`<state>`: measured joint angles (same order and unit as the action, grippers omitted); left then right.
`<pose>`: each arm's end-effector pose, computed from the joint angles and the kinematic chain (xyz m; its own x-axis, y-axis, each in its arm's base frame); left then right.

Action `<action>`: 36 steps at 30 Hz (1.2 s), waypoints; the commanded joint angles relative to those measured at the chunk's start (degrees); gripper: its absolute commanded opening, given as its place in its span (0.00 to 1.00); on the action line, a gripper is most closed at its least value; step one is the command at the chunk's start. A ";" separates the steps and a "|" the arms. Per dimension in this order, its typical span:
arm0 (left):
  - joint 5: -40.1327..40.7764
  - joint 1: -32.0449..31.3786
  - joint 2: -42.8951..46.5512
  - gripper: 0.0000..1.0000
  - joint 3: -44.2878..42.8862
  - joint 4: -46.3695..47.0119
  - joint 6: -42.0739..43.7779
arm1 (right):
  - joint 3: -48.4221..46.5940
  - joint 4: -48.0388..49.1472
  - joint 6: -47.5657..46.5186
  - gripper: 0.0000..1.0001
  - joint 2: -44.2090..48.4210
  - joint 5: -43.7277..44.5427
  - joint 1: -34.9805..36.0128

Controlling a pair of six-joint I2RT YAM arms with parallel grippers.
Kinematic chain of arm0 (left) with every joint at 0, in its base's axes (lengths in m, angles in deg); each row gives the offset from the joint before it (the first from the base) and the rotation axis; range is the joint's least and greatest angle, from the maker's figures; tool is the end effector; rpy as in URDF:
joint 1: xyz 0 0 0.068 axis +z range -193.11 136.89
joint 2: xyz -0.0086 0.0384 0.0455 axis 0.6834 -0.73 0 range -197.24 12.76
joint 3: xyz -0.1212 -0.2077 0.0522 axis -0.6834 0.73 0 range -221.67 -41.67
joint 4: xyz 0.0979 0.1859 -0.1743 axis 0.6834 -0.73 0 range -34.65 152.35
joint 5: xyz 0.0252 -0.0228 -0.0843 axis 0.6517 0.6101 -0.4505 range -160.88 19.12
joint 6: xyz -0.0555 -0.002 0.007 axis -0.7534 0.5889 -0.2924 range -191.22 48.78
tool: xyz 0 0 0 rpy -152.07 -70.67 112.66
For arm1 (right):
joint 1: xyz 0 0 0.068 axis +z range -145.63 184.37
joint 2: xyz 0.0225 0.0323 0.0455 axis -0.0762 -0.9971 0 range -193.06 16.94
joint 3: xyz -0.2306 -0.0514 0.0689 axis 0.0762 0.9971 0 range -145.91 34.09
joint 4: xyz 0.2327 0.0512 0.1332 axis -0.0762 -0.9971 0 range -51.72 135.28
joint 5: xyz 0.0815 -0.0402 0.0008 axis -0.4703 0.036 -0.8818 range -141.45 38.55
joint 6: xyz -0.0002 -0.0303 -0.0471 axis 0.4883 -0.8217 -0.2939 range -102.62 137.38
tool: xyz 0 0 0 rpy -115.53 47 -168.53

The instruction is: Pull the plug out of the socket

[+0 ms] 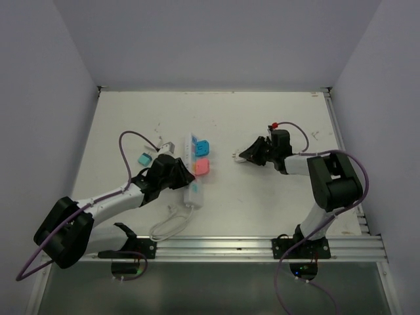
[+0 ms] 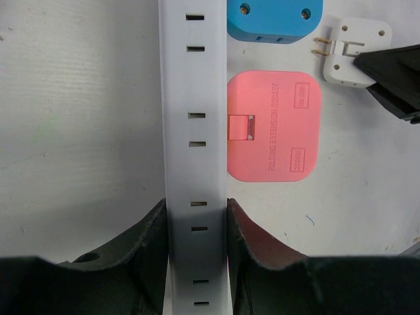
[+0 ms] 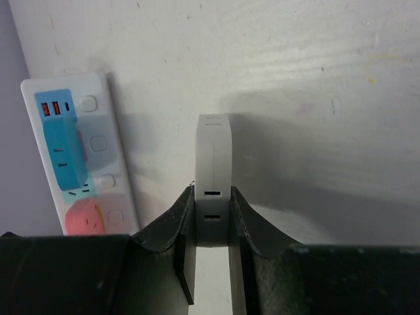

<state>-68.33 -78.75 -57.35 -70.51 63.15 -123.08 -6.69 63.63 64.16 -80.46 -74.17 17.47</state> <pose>0.2109 -0.1490 0.1381 -0.7619 -0.4205 -0.4926 -0.0723 0.8110 -0.5805 0.3162 0.0889 0.0980 -0.7807 0.5085 -0.3632 0.0943 0.6704 0.7360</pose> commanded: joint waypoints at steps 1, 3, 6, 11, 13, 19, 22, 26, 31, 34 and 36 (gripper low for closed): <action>-1.58 0.22 0.94 0.00 0.89 1.40 1.76 | -2.91 6.96 1.47 0.06 -3.05 -2.77 -0.88; -1.93 0.13 0.94 0.00 0.98 1.57 1.85 | -2.91 6.96 1.29 0.15 -4.37 -2.68 -1.94; -2.28 0.13 0.94 0.00 1.15 1.93 1.76 | -2.21 4.17 -0.28 0.40 -3.41 -2.33 -3.34; -3.69 0.13 1.20 0.00 1.59 2.19 1.93 | -2.38 -9.52 -7.58 0.79 2.91 4.59 -3.61; -3.95 0.13 1.20 0.00 1.77 2.45 2.02 | -1.33 -12.80 -8.20 0.84 7.46 6.28 -3.44; -4.92 0.13 1.20 0.00 2.12 3.16 2.20 | 0.61 -20.19 -8.12 0.87 18.56 12.08 0.07; -4.83 0.13 1.29 0.00 2.03 2.98 2.37 | 0.52 -19.85 -5.93 0.87 22.08 13.48 6.21; -5.09 0.13 1.29 0.00 2.12 2.98 2.11 | 0.61 -14.40 -0.04 0.85 22.09 13.14 16.15; -5.10 0.13 1.46 0.00 2.65 3.16 2.02 | -0.88 -9.83 3.92 0.84 18.75 14.19 22.66; -5.09 0.04 1.64 0.00 2.65 3.16 1.85 | -2.29 -7.72 4.80 0.82 14.98 14.02 26.08; -5.18 0.13 1.64 0.00 2.65 3.24 1.85 | -2.56 -6.31 5.42 0.81 13.39 13.84 27.15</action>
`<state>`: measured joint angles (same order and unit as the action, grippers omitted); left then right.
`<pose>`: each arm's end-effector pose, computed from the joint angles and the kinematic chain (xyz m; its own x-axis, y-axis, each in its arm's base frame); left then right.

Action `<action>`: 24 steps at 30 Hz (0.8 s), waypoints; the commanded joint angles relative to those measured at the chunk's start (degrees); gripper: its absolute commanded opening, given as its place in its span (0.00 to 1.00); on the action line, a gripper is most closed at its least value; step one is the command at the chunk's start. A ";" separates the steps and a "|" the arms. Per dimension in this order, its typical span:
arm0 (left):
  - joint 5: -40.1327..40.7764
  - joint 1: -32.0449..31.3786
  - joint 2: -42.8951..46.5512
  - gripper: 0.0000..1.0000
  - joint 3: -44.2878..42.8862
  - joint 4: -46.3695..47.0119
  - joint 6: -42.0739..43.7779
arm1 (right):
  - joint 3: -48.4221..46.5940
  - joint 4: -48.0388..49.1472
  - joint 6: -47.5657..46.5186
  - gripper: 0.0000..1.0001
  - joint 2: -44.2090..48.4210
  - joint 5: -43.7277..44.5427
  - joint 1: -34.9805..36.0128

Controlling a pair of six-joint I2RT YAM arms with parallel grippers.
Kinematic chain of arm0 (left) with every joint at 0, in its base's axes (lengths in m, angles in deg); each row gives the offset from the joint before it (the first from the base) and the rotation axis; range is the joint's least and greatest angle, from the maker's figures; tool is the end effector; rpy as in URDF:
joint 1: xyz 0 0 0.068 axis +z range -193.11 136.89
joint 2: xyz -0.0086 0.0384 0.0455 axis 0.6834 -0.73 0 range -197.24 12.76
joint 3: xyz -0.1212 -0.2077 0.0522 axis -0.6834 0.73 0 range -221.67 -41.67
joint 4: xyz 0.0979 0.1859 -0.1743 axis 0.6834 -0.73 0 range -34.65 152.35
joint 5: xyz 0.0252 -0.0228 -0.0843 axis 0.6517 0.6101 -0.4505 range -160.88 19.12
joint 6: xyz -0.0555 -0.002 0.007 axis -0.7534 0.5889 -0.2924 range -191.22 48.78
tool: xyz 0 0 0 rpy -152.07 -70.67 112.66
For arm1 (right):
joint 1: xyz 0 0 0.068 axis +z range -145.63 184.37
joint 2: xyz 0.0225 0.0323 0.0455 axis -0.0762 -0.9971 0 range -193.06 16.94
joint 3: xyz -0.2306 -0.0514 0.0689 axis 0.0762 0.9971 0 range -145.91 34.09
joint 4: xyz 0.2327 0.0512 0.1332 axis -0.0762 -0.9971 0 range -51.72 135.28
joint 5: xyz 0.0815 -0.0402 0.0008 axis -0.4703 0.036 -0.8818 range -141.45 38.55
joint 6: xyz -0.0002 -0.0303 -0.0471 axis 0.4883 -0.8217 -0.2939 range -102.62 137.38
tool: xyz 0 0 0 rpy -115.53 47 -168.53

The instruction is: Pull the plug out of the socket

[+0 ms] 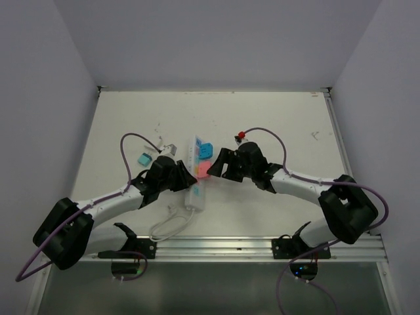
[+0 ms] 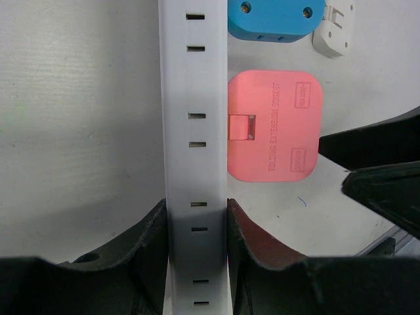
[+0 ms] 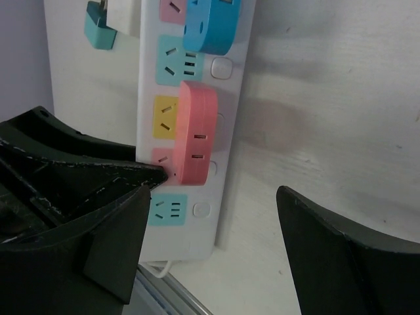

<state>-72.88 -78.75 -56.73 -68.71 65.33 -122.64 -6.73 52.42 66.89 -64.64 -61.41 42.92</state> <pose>0.2060 -0.1493 0.1339 -0.7944 -0.3917 -0.4642 -0.0270 0.7863 -0.6173 0.2404 0.2001 0.1626 -0.8337 0.2935 -0.4678 -0.1423 0.7043 0.6955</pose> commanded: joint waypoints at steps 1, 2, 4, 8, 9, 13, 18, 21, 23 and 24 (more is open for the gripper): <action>-0.64 0.13 1.03 0.00 0.77 0.97 1.41 | -2.86 5.60 3.04 0.80 -4.27 0.99 2.41; -0.55 0.04 0.94 0.00 0.77 0.97 1.41 | -3.21 6.39 3.13 0.80 -5.07 0.99 2.67; -0.72 0.04 1.03 0.00 0.86 0.97 1.41 | -4.18 6.84 3.13 0.77 -6.74 0.73 2.94; -0.81 0.04 1.03 0.00 0.86 0.88 1.23 | -5.58 7.80 3.48 0.74 -9.29 -0.06 3.11; -0.90 0.04 1.03 0.00 0.94 0.97 1.23 | -5.85 7.81 3.48 0.73 -9.38 -0.06 3.03; -0.90 0.04 1.03 0.00 1.12 1.24 1.14 | -7.08 8.24 3.39 0.70 -10.09 -0.15 3.12; -0.72 0.04 0.76 0.00 1.21 1.41 0.88 | -7.43 9.56 4.01 0.65 -12.02 -0.85 3.11; -0.55 0.04 0.67 0.00 1.21 1.41 0.71 | -7.17 10.62 4.62 0.59 -12.99 -1.29 3.03; -0.29 0.13 0.68 0.00 1.30 1.32 0.62 | -6.82 11.06 4.80 0.54 -13.52 -1.38 3.03; -0.29 0.13 0.68 0.00 1.38 1.32 0.44 | -6.64 11.23 4.71 0.47 -13.78 -1.38 3.03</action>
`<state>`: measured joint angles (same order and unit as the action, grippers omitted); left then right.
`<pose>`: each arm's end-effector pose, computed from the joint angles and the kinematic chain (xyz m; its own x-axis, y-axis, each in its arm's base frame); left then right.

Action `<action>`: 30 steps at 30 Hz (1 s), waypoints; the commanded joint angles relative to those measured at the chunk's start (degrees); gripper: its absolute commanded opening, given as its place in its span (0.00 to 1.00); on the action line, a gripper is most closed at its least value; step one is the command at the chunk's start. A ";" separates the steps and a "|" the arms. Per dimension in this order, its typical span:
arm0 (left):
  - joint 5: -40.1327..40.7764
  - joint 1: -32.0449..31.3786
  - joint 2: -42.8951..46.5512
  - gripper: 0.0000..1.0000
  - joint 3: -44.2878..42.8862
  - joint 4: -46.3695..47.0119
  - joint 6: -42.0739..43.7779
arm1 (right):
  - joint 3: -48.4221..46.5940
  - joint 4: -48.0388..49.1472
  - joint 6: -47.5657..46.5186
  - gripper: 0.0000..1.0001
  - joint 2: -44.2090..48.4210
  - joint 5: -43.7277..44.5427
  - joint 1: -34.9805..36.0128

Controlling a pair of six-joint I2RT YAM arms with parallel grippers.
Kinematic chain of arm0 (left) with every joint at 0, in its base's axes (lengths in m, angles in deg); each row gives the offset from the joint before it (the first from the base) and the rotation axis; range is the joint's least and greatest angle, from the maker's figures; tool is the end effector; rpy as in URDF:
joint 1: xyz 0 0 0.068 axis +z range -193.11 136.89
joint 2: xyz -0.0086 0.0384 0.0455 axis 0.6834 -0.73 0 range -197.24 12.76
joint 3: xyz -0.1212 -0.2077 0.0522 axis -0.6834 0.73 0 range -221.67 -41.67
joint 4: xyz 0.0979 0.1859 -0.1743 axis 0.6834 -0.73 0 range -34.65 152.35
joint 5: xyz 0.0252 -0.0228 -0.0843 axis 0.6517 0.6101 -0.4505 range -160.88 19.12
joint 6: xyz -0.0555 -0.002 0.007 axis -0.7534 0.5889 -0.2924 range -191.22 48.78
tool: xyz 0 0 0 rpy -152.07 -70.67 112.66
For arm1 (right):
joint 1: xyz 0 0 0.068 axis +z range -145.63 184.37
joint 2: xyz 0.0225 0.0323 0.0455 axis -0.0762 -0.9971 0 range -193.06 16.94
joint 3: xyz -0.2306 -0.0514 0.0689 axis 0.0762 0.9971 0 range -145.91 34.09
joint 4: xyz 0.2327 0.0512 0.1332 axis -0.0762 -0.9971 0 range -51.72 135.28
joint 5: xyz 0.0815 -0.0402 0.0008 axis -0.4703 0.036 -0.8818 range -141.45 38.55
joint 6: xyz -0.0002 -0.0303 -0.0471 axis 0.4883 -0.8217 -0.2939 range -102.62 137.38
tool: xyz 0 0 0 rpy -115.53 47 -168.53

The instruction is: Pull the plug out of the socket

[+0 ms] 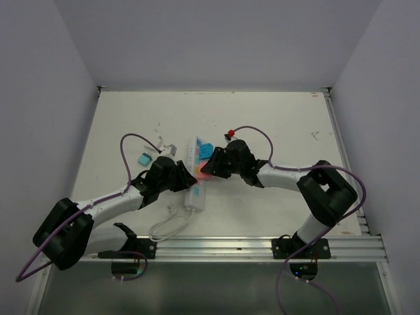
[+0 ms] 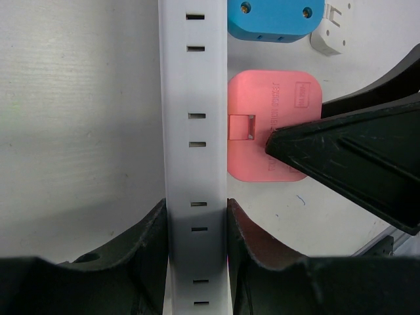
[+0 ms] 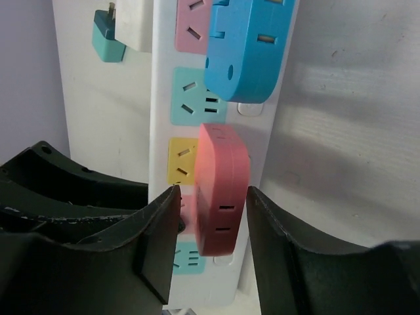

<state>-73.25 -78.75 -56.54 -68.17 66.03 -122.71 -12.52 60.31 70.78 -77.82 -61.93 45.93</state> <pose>0.2050 -0.1488 0.1328 -0.7952 -0.3919 -0.4628 -0.0224 0.7816 -0.6233 0.2570 0.2373 0.1361 -0.8590 0.2935 -0.4195 -0.1286 0.6695 0.7316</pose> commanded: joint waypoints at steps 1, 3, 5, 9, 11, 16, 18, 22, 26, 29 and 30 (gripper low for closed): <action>0.35 0.04 0.48 0.00 0.84 0.62 0.33 | -0.33 3.95 0.73 0.41 -0.60 -0.86 0.01; 0.70 0.04 0.48 0.00 1.01 0.54 0.16 | 0.11 4.31 0.65 0.26 -0.60 -1.03 -0.08; 1.40 0.04 0.48 0.00 1.19 0.27 -0.11 | 0.64 4.31 0.30 0.15 -0.08 -1.30 0.01; 2.11 0.13 0.48 0.00 1.98 -0.17 -1.16 | 1.43 4.05 -0.06 0.00 1.07 -1.47 -0.08; 3.94 0.13 0.57 0.00 2.24 -0.69 -1.60 | 1.78 4.13 -0.06 0.00 1.59 -1.74 -0.08; 7.72 0.13 2.58 0.00 4.26 -1.22 -4.85 | 3.45 5.27 0.99 0.00 1.60 -2.26 -1.04; 9.83 0.04 2.85 0.00 4.62 -2.80 -5.90 | 4.33 5.98 2.13 0.00 1.68 -3.23 -1.57; 12.73 0.04 3.11 0.00 5.23 -5.96 -7.57 | 4.51 5.81 3.02 0.00 2.56 -4.20 -1.83; 15.20 0.13 3.29 0.00 5.41 -8.33 -8.72 | 4.77 4.92 3.37 0.00 4.05 -4.37 -2.45; 16.08 0.13 3.29 0.00 5.41 -9.04 -8.98 | 5.48 5.71 3.89 0.00 4.94 -5.07 -2.98; 16.26 0.04 3.29 0.00 5.41 -9.13 -8.98 | 5.83 6.50 4.07 0.00 4.85 -5.95 -3.24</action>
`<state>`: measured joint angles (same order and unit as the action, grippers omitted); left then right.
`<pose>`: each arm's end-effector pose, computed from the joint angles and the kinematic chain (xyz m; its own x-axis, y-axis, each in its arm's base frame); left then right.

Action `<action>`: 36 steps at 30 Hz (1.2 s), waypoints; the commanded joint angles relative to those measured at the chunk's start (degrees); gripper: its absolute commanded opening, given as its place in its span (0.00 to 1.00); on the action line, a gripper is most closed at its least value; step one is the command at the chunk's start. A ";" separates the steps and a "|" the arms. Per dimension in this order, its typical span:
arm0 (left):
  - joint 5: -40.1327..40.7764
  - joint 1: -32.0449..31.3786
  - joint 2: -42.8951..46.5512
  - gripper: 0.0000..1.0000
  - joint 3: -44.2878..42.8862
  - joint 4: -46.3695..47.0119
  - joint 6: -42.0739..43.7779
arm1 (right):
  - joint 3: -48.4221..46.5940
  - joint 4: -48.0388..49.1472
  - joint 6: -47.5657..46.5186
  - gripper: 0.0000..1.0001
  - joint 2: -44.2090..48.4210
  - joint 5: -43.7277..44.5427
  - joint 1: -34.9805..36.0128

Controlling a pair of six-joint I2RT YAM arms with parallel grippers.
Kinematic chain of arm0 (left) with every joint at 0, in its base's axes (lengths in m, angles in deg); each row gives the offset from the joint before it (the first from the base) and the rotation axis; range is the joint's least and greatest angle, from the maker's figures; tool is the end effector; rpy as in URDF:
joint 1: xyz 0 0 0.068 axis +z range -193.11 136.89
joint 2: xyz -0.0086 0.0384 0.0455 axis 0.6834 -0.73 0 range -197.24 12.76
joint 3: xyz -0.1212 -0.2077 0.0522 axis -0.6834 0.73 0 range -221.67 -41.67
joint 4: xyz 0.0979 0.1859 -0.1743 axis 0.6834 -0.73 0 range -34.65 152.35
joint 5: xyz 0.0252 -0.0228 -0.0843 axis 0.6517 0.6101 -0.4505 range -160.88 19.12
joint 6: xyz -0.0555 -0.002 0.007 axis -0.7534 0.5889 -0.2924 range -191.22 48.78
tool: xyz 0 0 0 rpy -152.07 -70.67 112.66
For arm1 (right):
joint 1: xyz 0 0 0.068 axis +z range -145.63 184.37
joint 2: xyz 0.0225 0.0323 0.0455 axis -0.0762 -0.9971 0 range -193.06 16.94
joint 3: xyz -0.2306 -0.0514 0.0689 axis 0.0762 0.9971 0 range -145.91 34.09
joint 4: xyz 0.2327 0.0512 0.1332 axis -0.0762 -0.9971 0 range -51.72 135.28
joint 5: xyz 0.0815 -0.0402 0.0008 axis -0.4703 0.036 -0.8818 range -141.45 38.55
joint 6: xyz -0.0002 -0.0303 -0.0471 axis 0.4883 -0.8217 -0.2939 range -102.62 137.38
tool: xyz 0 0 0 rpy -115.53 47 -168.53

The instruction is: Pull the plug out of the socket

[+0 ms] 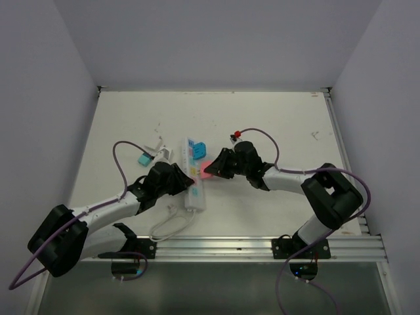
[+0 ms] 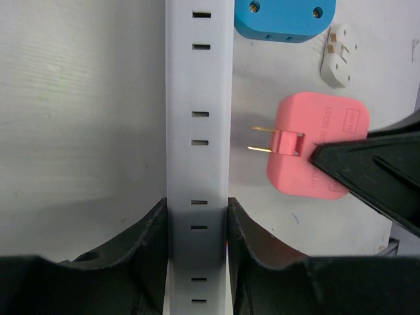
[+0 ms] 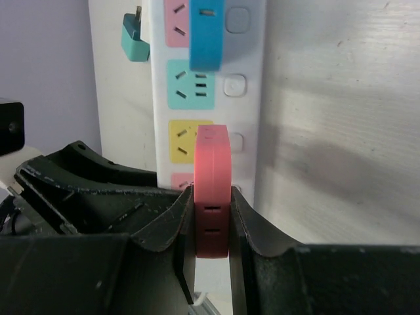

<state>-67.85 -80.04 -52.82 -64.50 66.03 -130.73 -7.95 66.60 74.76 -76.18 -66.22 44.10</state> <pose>0.1926 -0.1421 0.1272 -0.7443 -0.5170 -0.4227 -0.1463 0.7439 -0.6521 0.2535 0.2235 0.1316 -0.8697 0.3362 -0.3613 -0.1033 0.5919 0.7994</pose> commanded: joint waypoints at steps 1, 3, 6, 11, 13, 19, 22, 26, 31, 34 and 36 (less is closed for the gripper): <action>10.86 1.33 -0.42 0.00 1.65 -9.05 -1.05 | 1.52 0.56 0.27 0.00 3.38 -2.11 -1.67; 10.86 1.33 -0.51 0.00 1.65 -9.13 -0.96 | 2.48 1.61 0.71 0.00 3.65 -3.16 -2.45; 10.25 1.33 -0.60 0.00 1.47 -8.78 -0.79 | 3.98 1.44 0.19 0.00 4.96 -4.04 -4.56; 8.58 1.33 -0.60 0.00 1.30 -7.03 0.61 | 7.85 -2.85 -3.24 0.00 11.71 -3.52 -12.38; 7.44 1.42 -0.69 0.00 1.21 -5.98 0.88 | 9.25 -7.25 -6.40 0.00 13.92 -2.20 -17.03; 2.69 1.33 -1.83 0.00 0.42 -1.84 3.78 | 11.54 -11.04 -12.12 0.00 17.80 -2.98 -31.45; 0.67 1.42 -2.44 0.00 -0.11 -0.70 4.84 | 11.81 -8.76 -12.65 0.00 15.44 -4.57 -37.34; -1.00 1.33 -3.93 0.00 -0.37 0.27 5.45 | 10.06 -2.88 -10.63 0.00 8.32 -8.52 -42.18; -2.76 1.33 -5.34 0.00 -0.81 0.97 6.07 | 7.42 3.37 -8.17 0.00 -0.03 -10.55 -42.80; -2.68 1.24 -5.35 0.00 -0.99 0.98 6.42 | 6.71 6.10 -6.50 0.05 -4.25 -11.51 -43.06; -2.76 1.24 -5.35 0.00 -1.08 0.98 6.77 | 6.97 6.36 -6.23 0.15 -5.40 -11.60 -43.42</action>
<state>-70.17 -78.75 -56.76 -65.48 70.95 -127.63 -0.44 69.90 67.61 -79.83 -76.84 1.17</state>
